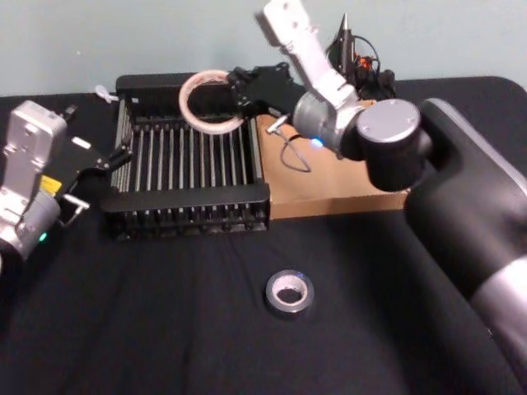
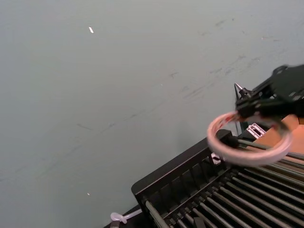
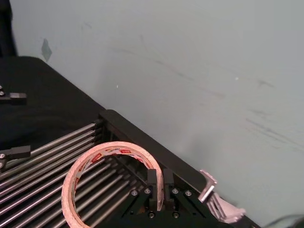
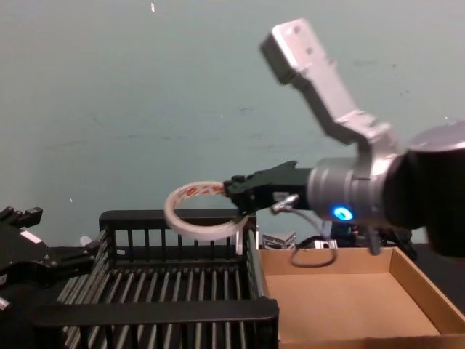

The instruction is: Pick up the white tape and place it into the black box , Pick up the silver tape and place it into the brown box.

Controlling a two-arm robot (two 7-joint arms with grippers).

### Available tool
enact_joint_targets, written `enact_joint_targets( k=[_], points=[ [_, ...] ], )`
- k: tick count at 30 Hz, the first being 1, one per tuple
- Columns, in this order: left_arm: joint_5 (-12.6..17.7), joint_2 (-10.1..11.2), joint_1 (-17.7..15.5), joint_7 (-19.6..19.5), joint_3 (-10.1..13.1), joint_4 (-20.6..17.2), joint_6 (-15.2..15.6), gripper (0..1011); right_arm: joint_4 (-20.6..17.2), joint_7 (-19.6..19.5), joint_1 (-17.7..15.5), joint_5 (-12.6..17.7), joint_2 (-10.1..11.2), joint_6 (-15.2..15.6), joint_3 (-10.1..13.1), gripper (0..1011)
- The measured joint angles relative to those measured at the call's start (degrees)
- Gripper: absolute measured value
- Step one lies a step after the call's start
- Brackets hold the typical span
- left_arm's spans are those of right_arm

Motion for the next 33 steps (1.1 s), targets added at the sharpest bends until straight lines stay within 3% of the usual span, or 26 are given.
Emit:
enact_joint_targets(
  k=[5, 10, 25, 33],
  points=[
    [0.0, 0.0, 0.0, 0.0, 0.0, 0.0, 0.0, 1001, 5.4, -0.6, 2.1, -1.7, -2.6, -1.1, -0.7, 82],
    [0.0, 0.0, 0.0, 0.0, 0.0, 0.0, 0.0, 1001, 7.7, -0.7, 2.6, -2.7, -3.6, -1.6, -0.9, 82],
    [0.0, 0.0, 0.0, 0.0, 0.0, 0.0, 0.0, 1001, 8.1, -0.5, 2.5, -3.4, -3.7, -1.9, -0.9, 85],
    [0.0, 0.0, 0.0, 0.0, 0.0, 0.0, 0.0, 1001, 8.0, -0.4, 2.5, -3.3, -3.7, -1.8, -0.9, 319]
  ],
)
